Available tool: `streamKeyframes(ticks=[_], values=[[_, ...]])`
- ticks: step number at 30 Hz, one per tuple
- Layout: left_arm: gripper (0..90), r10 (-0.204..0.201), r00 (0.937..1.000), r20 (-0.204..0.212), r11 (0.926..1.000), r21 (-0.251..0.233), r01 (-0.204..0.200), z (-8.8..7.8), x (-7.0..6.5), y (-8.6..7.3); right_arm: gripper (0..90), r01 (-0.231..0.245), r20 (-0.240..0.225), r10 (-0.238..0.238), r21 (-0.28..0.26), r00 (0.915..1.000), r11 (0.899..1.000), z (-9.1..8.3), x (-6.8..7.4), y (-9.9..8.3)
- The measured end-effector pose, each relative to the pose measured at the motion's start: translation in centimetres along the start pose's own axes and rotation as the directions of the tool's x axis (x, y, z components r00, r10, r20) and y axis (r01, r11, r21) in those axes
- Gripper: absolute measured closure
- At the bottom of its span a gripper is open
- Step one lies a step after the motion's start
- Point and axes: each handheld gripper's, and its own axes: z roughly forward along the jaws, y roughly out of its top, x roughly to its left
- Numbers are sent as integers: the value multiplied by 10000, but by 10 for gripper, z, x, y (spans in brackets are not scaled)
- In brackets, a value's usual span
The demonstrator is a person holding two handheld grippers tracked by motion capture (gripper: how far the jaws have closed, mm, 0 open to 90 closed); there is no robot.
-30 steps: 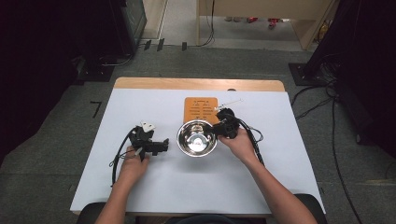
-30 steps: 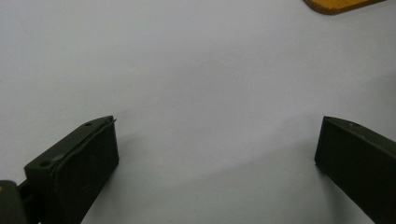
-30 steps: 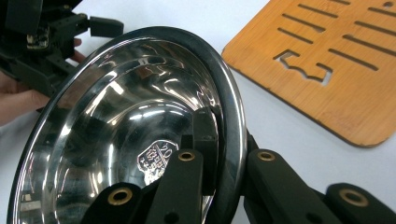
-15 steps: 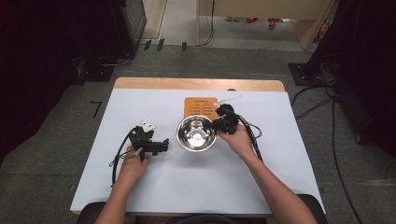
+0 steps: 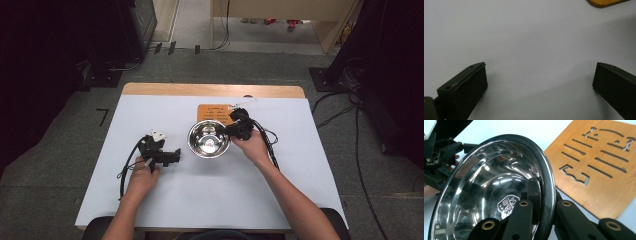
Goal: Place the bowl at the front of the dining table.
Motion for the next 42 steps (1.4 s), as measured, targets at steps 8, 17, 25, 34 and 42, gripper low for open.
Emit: streamKeyframes(ticks=[8, 17, 25, 34, 42], values=[[0, -1, 10000, -1, 10000, 0, 1, 0, 0, 0, 872, -95, -37, 95, -207, 9999, 9997, -1, -4, 6], [0, -5, 10000, 1, 10000, 5, 5, 0, 0, 0, 872, -334, 215, 343, -417, 9992, 9986, 0, -11, 8], [0, -10, 10000, 2, 10000, 1, 10, 0, 0, 0, 872, -553, 408, 583, -704, 9975, 9960, 1, -18, 11], [0, -7, 10000, 1, 10000, -2, 7, 0, 0, 0, 871, -937, 683, 1020, -1153, 9924, 9889, 2, -28, 11], [0, -5, 10000, 0, 10000, 2, 5, 0, 0, 0, 869, -1154, 914, 1283, -1343, 9875, 9842, 5, -34, 11]])
